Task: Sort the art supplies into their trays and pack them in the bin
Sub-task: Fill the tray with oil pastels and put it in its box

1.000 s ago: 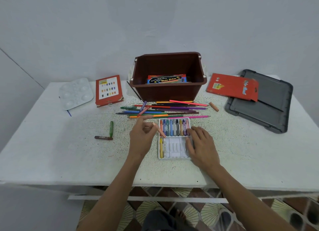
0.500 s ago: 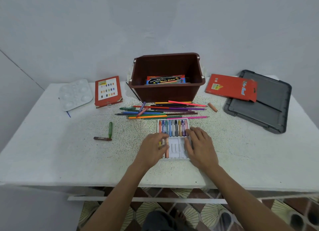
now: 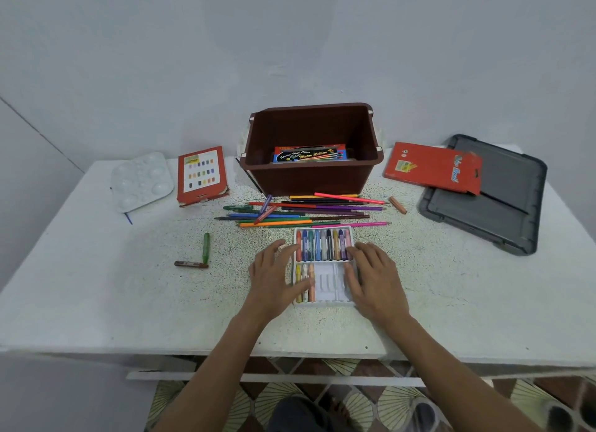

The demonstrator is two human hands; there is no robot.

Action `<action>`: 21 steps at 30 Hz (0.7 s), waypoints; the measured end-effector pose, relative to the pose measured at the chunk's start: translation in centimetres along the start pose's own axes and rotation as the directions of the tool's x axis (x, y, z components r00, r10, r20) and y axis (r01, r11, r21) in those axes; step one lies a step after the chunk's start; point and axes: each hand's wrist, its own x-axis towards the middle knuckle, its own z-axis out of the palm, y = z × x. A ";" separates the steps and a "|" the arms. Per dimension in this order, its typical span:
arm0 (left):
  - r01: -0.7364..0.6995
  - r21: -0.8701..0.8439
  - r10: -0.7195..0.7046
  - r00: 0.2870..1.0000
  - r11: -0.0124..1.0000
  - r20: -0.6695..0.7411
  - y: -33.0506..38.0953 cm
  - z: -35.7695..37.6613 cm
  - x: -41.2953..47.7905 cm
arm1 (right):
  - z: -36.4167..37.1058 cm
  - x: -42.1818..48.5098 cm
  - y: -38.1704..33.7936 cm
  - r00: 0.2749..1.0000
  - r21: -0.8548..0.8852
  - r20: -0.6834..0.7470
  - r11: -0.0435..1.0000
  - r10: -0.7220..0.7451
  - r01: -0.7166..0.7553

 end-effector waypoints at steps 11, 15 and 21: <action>0.177 0.034 -0.152 0.914 0.984 -0.376 -1.4 -3.4 5.6 | -0.3 -0.3 -0.2 0.998 0.054 -0.064 0.998 -0.005 0.009; 0.315 0.105 -0.251 0.882 0.943 -0.399 -1.9 -4.0 7.3 | -0.3 -0.3 -0.3 0.997 0.072 -0.074 0.997 -0.005 0.010; 0.396 0.232 -0.309 0.889 0.888 -0.338 -2.3 -3.9 8.3 | -0.2 -0.3 -0.2 0.997 0.077 -0.083 0.997 -0.005 0.011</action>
